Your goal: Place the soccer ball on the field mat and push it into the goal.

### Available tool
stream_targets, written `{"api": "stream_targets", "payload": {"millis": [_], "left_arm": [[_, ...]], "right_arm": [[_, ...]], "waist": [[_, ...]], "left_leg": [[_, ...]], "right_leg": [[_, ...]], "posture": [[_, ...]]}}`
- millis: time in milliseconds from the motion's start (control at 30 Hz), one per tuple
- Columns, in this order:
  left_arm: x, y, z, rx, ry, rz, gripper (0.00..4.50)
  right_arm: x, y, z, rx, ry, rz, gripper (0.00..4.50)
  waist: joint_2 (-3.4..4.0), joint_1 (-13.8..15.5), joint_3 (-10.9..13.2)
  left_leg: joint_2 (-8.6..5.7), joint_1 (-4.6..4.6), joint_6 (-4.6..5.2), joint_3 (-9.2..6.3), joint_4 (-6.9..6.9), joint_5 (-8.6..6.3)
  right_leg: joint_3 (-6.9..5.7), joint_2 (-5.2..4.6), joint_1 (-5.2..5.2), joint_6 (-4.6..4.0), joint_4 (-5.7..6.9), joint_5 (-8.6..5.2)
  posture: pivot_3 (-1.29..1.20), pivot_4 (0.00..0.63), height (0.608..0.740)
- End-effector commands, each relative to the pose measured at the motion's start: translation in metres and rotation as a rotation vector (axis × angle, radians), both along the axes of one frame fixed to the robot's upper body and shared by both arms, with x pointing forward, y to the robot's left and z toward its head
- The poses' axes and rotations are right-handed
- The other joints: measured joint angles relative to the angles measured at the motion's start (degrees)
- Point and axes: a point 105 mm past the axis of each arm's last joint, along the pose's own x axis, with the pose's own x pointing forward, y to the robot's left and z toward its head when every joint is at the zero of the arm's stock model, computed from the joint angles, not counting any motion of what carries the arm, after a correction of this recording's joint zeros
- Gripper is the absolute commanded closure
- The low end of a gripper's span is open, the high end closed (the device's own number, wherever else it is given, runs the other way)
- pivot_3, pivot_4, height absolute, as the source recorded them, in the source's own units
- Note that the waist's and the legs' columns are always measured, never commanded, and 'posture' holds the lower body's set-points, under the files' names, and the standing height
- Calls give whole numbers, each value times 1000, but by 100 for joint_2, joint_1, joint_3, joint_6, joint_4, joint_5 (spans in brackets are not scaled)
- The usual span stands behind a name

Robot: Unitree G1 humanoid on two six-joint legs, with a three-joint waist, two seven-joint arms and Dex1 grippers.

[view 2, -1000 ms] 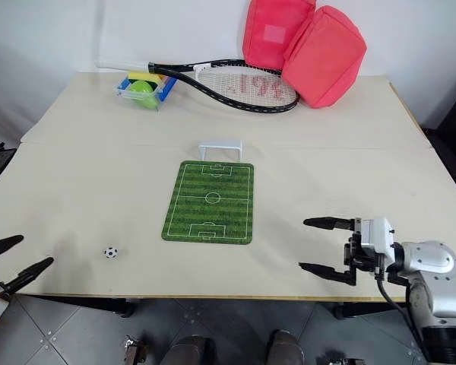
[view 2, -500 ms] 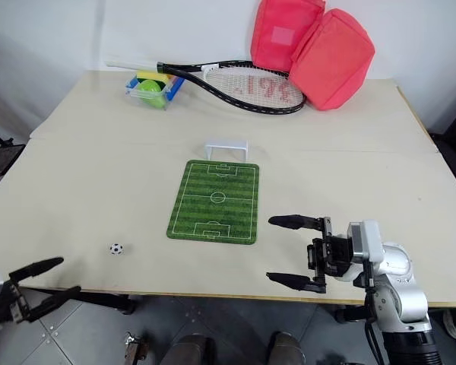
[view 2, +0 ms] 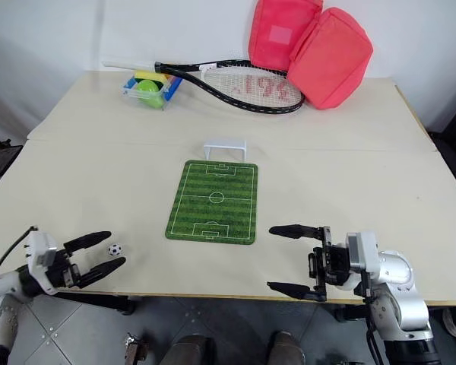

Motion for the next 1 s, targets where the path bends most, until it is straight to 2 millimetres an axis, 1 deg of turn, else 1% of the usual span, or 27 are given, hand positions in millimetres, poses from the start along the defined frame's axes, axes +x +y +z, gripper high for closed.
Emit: {"api": "stream_targets", "payload": {"millis": [33,200,233,267,300,333,400,467,500,533,600,700,733,767,800,833,867,1000], "left_arm": [[3,-2,-6,23,23,-2,883],[4,0,-13,53,34,2,2503],[4,-1,-14,59,29,-6,2760],[5,-3,-14,66,24,-12,3039],[6,-4,-13,67,13,-20,3429],[8,-7,-10,63,0,-29,3626],[12,-13,-1,58,-39,-53,3641],[18,-30,17,38,-98,-125,3641],[21,-44,28,27,-114,-191,3641],[23,-54,35,21,-119,-235,3641],[28,-82,50,44,-155,-356,3641],[36,-110,61,70,-180,-460,3641],[38,-117,63,79,-186,-484,3641],[46,-133,63,104,-188,-532,3641],[50,-143,62,125,-189,-565,3641],[58,-157,58,148,-186,-598,3641],[64,-165,53,174,-180,-614,3641],[76,-174,38,227,-171,-642,3641]], "right_arm": [[-3,0,7,8,-39,-16,0],[-2,-1,8,7,-43,-41,0],[-2,-1,8,7,-45,-47,0],[-2,-3,8,7,-47,-58,0],[-2,-4,8,5,-48,-66,0],[-2,-6,8,1,-51,-75,0],[-2,-11,8,-4,-58,-98,0],[0,-20,9,-20,-75,-134,0],[1,-28,9,-32,-79,-158,0],[1,-32,9,-40,-82,-173,0],[2,-44,10,-57,-85,-215,0],[3,-54,10,-76,-83,-251,0],[3,-56,10,-80,-78,-259,0],[3,-61,10,-81,-60,-277,0],[3,-63,10,-81,-47,-289,0],[3,-67,7,-90,-26,-304,0],[2,-71,5,-97,-11,-316,0],[0,-84,-3,-134,3,-356,0]], "waist": [[0,2,0],[0,-3,0],[0,0,0],[0,3,0],[0,9,0],[0,14,0],[0,23,0],[0,39,0],[-2,61,1],[-2,74,1],[-2,91,1],[-1,48,1],[0,31,1],[0,13,1],[0,28,1],[0,32,1],[0,43,1],[-1,2,1]], "left_leg": [[0,0,0,0,0,0],[1,1,0,1,-1,0],[0,2,0,2,-1,0],[1,2,0,2,-1,0],[0,2,0,2,-1,0],[1,2,0,2,-1,0],[0,2,0,3,0,0],[0,1,0,3,2,0],[0,0,0,2,5,0],[0,-4,1,1,10,0],[-1,-9,4,-2,22,-2],[-1,-6,5,0,26,-4],[-1,-4,5,1,25,-4],[-1,-4,5,5,25,-4],[-1,-2,5,7,24,-4],[-1,-3,5,8,27,-3],[-1,-5,5,7,29,-3],[-2,-7,10,12,40,-6]], "right_leg": [[0,0,0,0,0,0],[1,0,-1,0,-1,0],[2,0,0,0,0,0],[2,0,-1,0,-1,0],[3,0,-1,0,0,0],[2,0,0,0,0,0],[2,0,0,0,0,0],[3,0,0,1,0,1],[2,0,0,1,0,1],[2,0,1,1,0,2],[1,0,3,1,0,6],[3,0,6,1,0,8],[4,1,6,1,0,8],[5,1,6,1,0,8],[8,2,6,1,0,8],[7,3,6,1,0,8],[7,3,6,1,0,8],[10,3,9,6,-4,12]], "posture": [[0,150,740],[0,150,740],[0,150,740],[0,150,740],[0,150,740],[0,150,740],[0,150,740],[0,150,740],[0,150,740],[0,150,740],[0,150,740],[0,150,740],[0,150,740],[0,150,740],[0,150,740],[0,150,740],[0,150,740],[0,150,740]]}}
